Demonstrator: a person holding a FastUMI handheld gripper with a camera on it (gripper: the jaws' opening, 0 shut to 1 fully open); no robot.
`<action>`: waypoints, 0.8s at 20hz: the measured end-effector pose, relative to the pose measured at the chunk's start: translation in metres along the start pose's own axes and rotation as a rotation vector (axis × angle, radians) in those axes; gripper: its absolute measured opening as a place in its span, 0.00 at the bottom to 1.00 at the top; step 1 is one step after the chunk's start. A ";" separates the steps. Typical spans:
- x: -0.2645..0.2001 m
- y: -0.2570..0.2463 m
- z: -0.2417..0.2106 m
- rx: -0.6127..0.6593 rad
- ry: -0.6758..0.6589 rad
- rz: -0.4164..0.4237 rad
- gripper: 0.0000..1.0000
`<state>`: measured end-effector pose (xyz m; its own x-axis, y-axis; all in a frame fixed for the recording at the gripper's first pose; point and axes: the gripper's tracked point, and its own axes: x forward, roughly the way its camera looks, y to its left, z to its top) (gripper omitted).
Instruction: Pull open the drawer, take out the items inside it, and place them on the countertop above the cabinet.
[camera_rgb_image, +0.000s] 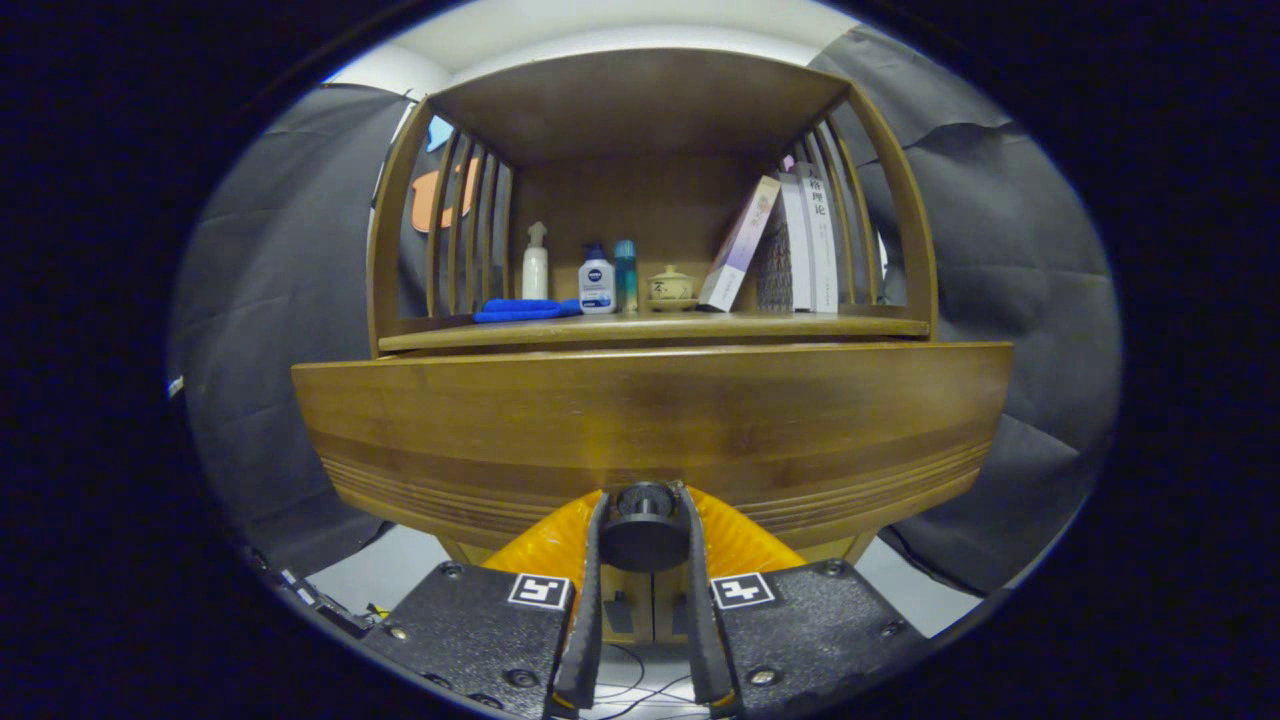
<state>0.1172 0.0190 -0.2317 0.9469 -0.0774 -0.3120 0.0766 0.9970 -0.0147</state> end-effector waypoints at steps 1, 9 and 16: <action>-0.005 0.000 -0.001 0.004 0.003 0.001 0.38; -0.035 -0.002 -0.009 -0.012 -0.004 0.005 0.38; -0.062 0.000 -0.023 -0.027 0.000 0.003 0.38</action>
<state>0.0515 0.0235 -0.2346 0.9471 -0.0748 -0.3122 0.0656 0.9970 -0.0399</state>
